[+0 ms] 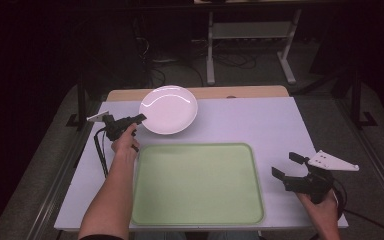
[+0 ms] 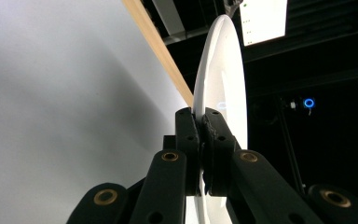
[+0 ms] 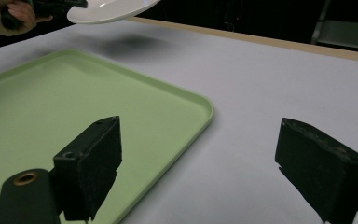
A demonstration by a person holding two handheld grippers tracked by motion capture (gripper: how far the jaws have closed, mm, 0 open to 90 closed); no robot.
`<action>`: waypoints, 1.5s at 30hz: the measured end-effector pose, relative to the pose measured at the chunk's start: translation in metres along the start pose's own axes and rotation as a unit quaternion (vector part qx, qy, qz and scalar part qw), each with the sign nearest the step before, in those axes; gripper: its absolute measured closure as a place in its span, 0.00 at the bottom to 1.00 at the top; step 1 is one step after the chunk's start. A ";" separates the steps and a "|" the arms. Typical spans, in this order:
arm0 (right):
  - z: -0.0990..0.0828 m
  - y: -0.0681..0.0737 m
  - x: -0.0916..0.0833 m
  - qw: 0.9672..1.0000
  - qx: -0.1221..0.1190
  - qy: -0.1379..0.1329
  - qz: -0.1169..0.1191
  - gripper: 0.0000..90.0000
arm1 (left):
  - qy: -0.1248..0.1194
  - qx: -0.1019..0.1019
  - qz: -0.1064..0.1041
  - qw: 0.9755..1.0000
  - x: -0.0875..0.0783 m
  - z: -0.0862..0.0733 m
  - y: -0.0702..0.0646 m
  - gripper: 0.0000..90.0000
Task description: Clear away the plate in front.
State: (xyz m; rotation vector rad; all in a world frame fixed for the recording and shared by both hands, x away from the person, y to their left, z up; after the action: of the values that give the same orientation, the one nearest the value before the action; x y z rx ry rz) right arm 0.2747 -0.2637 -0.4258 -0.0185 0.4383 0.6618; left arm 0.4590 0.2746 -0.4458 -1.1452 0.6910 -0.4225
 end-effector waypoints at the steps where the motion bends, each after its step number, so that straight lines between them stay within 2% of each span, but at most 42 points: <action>1: 0.000 0.000 0.000 1.000 0.000 0.000 -0.001 0.15 | 0.002 -0.001 -0.002 1.000 -0.001 0.000 -0.002 0.97; 6: 0.000 -0.001 -0.001 1.000 0.004 -0.001 -0.002 0.15 | 0.010 0.013 -0.006 1.000 -0.007 -0.001 -0.006 0.97; 12: -0.001 -0.002 -0.001 1.000 0.006 -0.002 -0.002 0.15 | 0.021 0.021 -0.012 0.999 -0.012 -0.004 -0.011 0.97; 20: -0.001 -0.002 -0.001 1.000 0.005 -0.003 -0.002 0.15 | 0.032 0.027 -0.018 0.999 -0.019 -0.010 -0.012 0.97; 23: -0.001 -0.002 0.000 1.000 0.006 -0.002 -0.002 0.15 | 0.047 0.029 -0.019 0.998 -0.023 -0.016 -0.010 0.97; 25: -0.001 -0.002 0.000 1.000 0.006 -0.001 -0.003 0.15 | 0.054 0.023 -0.019 0.998 -0.024 -0.020 -0.008 0.97; 30: -0.001 -0.002 0.000 1.000 0.007 -0.001 -0.004 0.15 | 0.073 0.031 -0.011 0.997 -0.032 -0.030 -0.003 0.97; 39: -0.002 -0.001 0.001 1.000 0.006 -0.001 -0.001 0.15 | 0.099 0.042 -0.005 0.994 -0.045 -0.049 0.004 0.97; 44: -0.002 -0.001 0.001 1.000 0.008 0.000 0.000 0.15 | 0.104 0.042 -0.007 0.994 -0.049 -0.057 0.007 0.97; 45: -0.002 0.000 0.001 1.000 0.009 -0.002 0.000 0.15 | 0.107 0.048 -0.006 0.993 -0.050 -0.060 0.008 0.97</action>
State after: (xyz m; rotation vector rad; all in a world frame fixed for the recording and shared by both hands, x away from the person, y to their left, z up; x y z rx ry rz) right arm 0.2749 -0.2638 -0.4278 -0.0005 0.4398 0.6589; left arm 0.3810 0.2678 -0.4537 -1.0228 0.8414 -0.5891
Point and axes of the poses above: each handheld gripper's, and its own axes: x roughly forward along the jaws, z roughly out of its top, y roughly to its left, the point moved 3 cm from there along x, roughly forward along the jaws, and after that the axes turned 1 degree about z, right-handed, at the moved point
